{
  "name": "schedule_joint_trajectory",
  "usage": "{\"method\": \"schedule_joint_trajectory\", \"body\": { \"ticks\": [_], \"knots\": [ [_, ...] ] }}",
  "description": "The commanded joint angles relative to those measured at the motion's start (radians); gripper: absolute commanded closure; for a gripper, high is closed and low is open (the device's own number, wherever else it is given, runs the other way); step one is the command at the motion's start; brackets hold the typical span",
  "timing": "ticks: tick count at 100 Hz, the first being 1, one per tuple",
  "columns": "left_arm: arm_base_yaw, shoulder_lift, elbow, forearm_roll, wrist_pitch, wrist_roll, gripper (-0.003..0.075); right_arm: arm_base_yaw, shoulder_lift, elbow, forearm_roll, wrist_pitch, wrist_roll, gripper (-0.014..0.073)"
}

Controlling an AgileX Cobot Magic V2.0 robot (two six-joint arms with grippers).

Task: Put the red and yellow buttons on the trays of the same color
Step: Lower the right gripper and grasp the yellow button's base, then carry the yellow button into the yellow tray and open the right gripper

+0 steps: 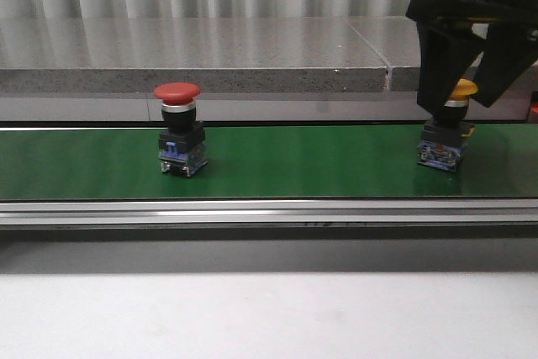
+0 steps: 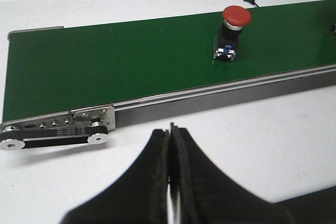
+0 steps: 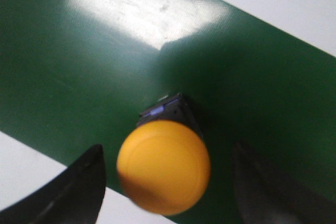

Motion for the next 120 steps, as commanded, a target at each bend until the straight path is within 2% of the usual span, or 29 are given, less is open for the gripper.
{"method": "schedule_joint_trajectory", "body": {
  "ticks": [1,15,27,45,57,70,86,105,120],
  "knots": [
    [-0.009,0.008,-0.023,-0.015,-0.063,0.0,0.0741,-0.01,-0.02,-0.033,0.005,-0.037,-0.012,0.0132],
    [-0.009,0.008,-0.023,-0.015,-0.063,0.0,0.0741,-0.01,-0.014,-0.033,0.005,-0.048,-0.011,0.0343],
    [-0.009,0.008,-0.023,-0.015,-0.063,0.0,0.0741,-0.01,-0.026,-0.033,0.005,-0.057,-0.005,0.0424],
    [-0.009,0.008,-0.023,-0.015,-0.063,0.0,0.0741,-0.013,-0.066,-0.033,-0.034,-0.035,0.05,0.0431],
    [-0.009,0.008,-0.023,-0.015,-0.063,0.0,0.0741,-0.037,-0.096,-0.033,-0.075,-0.009,0.21,0.0431],
    [-0.009,0.008,-0.023,-0.015,-0.063,0.0,0.0741,-0.079,-0.133,-0.033,-0.081,0.011,0.265,0.0431],
    [-0.009,0.008,-0.023,-0.015,-0.063,0.0,0.0741,-0.161,-0.184,-0.033,-0.081,0.014,0.319,0.0431],
    [-0.009,0.008,-0.023,-0.015,-0.063,0.0,0.0741,-0.272,-0.24,-0.033,-0.085,0.059,0.322,0.0431],
    [-0.009,0.008,-0.023,-0.015,-0.063,0.0,0.0741,-0.4,-0.273,-0.033,-0.085,0.09,0.322,0.0431]
  ]
}}
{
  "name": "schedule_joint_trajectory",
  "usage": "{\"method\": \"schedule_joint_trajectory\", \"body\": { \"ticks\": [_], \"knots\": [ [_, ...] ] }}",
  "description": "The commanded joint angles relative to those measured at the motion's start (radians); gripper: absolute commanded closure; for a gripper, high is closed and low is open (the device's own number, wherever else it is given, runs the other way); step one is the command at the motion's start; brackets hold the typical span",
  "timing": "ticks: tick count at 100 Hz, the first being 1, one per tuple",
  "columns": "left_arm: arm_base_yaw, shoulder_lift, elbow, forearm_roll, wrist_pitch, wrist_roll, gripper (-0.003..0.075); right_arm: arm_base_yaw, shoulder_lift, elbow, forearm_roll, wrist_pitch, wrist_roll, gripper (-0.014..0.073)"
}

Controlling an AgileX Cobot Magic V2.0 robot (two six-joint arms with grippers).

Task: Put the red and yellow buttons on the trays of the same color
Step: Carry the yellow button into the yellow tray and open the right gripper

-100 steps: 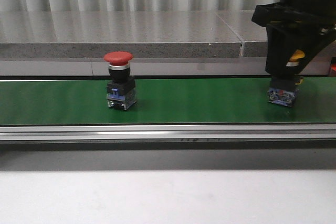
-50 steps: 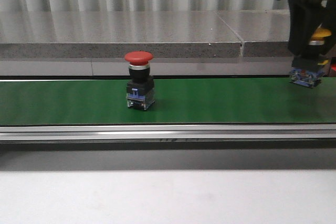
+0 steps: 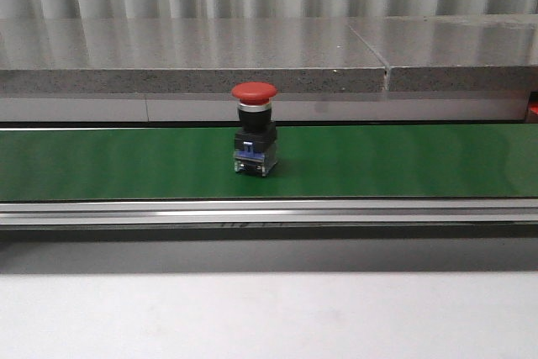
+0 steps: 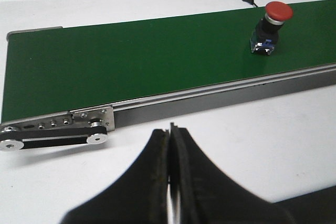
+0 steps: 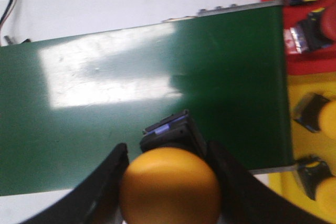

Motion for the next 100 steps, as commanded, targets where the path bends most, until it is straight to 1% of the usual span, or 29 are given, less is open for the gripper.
{"method": "schedule_joint_trajectory", "body": {
  "ticks": [1,25,41,52,60,72,84,100],
  "knots": [
    [-0.009,0.008,-0.023,-0.015,-0.063,0.0,0.0741,-0.07,-0.057,-0.033,-0.011,-0.005,0.003,0.0431],
    [-0.009,0.008,-0.023,-0.015,-0.063,0.0,0.0741,-0.29,-0.077,-0.033,-0.037,0.018,0.003,0.0431],
    [-0.009,0.008,-0.023,-0.015,-0.063,0.0,0.0741,-0.406,-0.076,-0.025,-0.048,0.035,0.003,0.0431],
    [-0.009,0.008,-0.023,-0.015,-0.063,0.0,0.0741,-0.489,-0.076,0.006,-0.069,0.011,0.003,0.0431],
    [-0.009,0.008,-0.023,-0.015,-0.063,0.0,0.0741,-0.546,-0.076,0.048,-0.071,-0.038,0.013,0.0431],
    [-0.009,0.008,-0.023,-0.015,-0.063,0.0,0.0741,-0.596,-0.076,0.122,-0.071,-0.128,0.035,0.0431],
    [-0.009,0.008,-0.023,-0.015,-0.063,0.0,0.0741,-0.617,-0.074,0.207,-0.071,-0.24,0.035,0.0431],
    [-0.009,0.008,-0.023,-0.015,-0.063,0.0,0.0741,-0.618,-0.049,0.317,-0.054,-0.4,0.036,0.0431]
  ]
}}
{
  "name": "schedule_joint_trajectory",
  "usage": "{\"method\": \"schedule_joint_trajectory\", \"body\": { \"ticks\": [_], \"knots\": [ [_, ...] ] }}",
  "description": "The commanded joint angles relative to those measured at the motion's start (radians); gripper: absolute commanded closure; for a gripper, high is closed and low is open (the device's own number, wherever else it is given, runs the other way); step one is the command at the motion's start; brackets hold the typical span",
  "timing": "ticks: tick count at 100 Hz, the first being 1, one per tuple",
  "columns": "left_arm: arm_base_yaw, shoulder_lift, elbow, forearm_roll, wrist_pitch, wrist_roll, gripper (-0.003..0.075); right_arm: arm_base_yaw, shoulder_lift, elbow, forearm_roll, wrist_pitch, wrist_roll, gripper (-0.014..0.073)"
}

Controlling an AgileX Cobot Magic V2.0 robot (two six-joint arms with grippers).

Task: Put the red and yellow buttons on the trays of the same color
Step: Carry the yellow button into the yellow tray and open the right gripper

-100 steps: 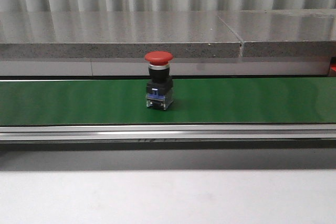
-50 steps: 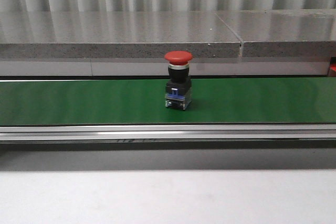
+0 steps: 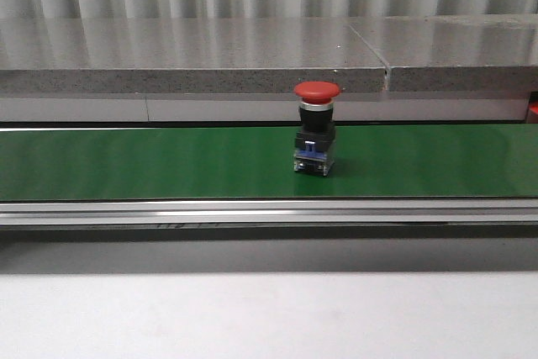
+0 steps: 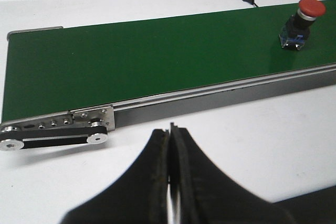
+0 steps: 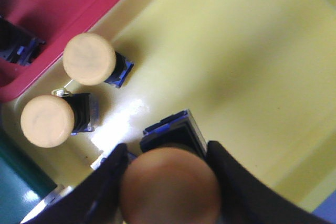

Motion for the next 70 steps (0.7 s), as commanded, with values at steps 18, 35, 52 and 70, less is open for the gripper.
{"method": "schedule_joint_trajectory", "body": {
  "ticks": [18,35,52,70],
  "knots": [
    [-0.009,0.008,-0.023,-0.015,-0.063,0.0,0.0741,-0.004,0.062,0.047,0.05,-0.193,0.002,0.0431],
    [-0.009,0.008,-0.023,-0.015,-0.063,0.0,0.0741,-0.004,0.129,0.047,0.053,-0.231,0.008,0.0431],
    [-0.009,0.008,-0.023,-0.015,-0.063,0.0,0.0741,-0.002,0.177,0.047,0.054,-0.231,0.008,0.0429],
    [-0.009,0.008,-0.023,-0.015,-0.063,0.0,0.0741,0.02,0.181,0.047,0.054,-0.237,0.008,0.0317]
  ]
}}
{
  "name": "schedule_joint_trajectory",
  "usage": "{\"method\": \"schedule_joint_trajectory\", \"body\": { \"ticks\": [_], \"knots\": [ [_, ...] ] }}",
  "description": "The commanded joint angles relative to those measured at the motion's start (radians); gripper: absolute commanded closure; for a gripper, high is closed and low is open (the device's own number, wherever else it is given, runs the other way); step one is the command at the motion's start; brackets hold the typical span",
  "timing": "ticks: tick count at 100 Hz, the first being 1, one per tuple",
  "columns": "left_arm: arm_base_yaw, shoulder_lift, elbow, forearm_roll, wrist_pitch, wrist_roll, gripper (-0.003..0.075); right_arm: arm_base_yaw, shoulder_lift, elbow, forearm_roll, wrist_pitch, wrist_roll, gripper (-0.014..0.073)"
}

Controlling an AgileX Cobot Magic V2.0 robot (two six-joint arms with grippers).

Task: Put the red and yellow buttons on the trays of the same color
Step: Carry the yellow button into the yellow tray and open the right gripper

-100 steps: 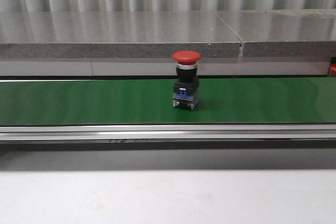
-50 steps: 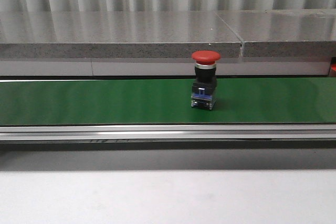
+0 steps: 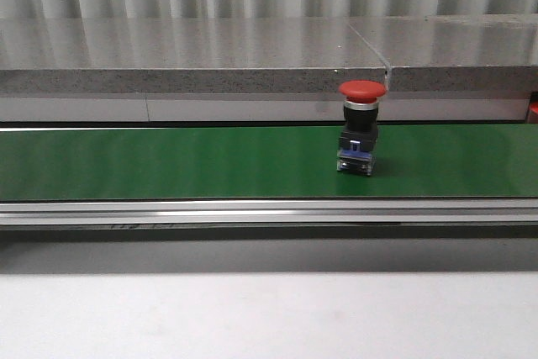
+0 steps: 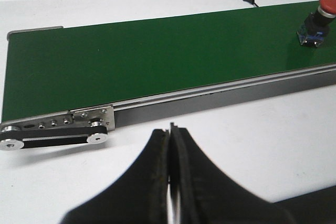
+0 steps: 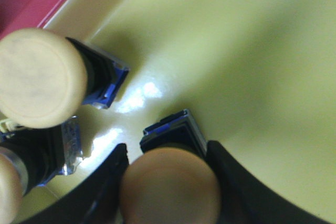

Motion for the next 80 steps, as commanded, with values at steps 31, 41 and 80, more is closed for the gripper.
{"method": "schedule_joint_trajectory", "body": {
  "ticks": [31,41,80],
  "knots": [
    [-0.009,0.008,-0.023,-0.015,-0.063,0.0,0.0741,0.025,-0.058,-0.019,0.004,-0.024,0.003,0.0074],
    [-0.009,0.008,-0.023,-0.015,-0.063,0.0,0.0741,0.025,-0.097,-0.019,-0.008,-0.014,0.003,0.0074],
    [-0.009,0.008,-0.023,-0.015,-0.063,0.0,0.0741,0.029,-0.322,-0.02,-0.014,0.111,0.032,0.0074]
  ]
}}
